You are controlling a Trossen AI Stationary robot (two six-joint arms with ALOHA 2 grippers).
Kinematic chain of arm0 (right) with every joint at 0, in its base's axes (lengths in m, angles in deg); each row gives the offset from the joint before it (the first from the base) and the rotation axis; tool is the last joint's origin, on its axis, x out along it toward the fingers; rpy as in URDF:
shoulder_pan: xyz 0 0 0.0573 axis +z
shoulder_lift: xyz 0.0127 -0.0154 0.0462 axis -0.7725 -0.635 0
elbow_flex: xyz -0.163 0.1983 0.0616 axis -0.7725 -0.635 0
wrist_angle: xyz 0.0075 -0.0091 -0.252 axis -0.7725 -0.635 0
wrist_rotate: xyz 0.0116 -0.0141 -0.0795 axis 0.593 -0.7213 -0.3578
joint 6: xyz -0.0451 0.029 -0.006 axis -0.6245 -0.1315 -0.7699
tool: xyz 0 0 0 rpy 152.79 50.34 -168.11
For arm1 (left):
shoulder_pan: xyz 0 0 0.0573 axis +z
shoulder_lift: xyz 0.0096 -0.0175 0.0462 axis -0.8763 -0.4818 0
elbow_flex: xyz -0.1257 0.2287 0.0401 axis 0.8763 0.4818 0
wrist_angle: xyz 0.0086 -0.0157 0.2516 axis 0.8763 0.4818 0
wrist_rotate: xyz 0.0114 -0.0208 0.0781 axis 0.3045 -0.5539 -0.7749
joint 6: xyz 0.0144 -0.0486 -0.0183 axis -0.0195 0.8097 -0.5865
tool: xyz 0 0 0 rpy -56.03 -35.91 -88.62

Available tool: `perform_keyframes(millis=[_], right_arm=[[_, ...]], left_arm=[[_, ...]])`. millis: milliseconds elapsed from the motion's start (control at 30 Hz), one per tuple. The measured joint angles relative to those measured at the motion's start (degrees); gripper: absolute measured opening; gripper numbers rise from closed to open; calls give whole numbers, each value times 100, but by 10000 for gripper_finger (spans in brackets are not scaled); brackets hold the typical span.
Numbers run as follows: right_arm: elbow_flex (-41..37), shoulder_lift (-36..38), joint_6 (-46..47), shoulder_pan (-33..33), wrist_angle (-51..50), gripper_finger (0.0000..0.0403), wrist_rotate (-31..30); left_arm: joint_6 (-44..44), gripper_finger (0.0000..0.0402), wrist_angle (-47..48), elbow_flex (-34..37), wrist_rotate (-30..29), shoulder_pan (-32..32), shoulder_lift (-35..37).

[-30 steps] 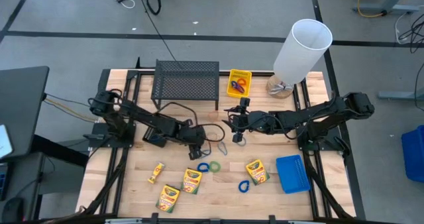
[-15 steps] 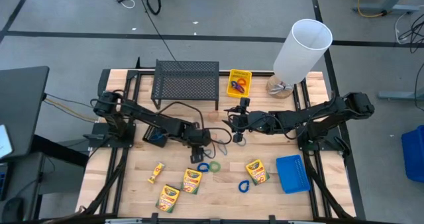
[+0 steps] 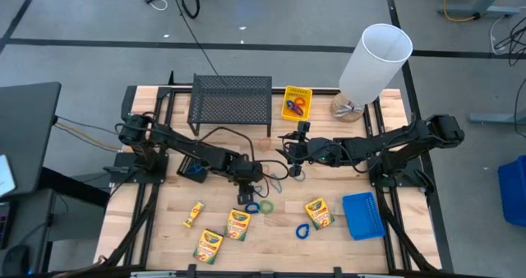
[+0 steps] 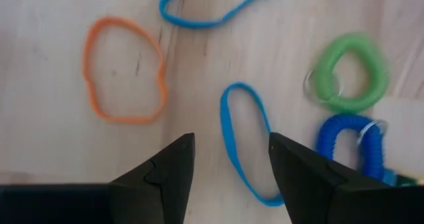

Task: Pick & Place Office Desk Supplies
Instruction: Put the bottom left blue rubber band into the black bin

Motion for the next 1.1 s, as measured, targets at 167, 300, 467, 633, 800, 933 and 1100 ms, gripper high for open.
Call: perform_keyframes(millis=[167, 300, 467, 633, 800, 933, 1100], right_arm=[[0, 0, 0, 0, -1, 212, 0], [0, 0, 0, 2, -1, 212, 0], [0, 0, 2, 0, 1, 212, 0], [0, 0, 0, 0, 0, 212, 0], [0, 0, 1, 0, 0, 212, 0], [0, 0, 1, 0, -1, 212, 0], [0, 0, 2, 1, -1, 212, 0]], left_arm=[[62, 200, 22, 4, 28, -41, -314], [78, 200, 11, 4, 46, -39, -329], [84, 183, 11, 4, -16, -39, -331], [155, 114, -2, 4, -283, -36, -338], [155, 23, 5, 4, -337, -31, -342], [81, 5, 2, 4, -358, -32, -342], [56, 4, 35, 4, -466, -85, -325]])
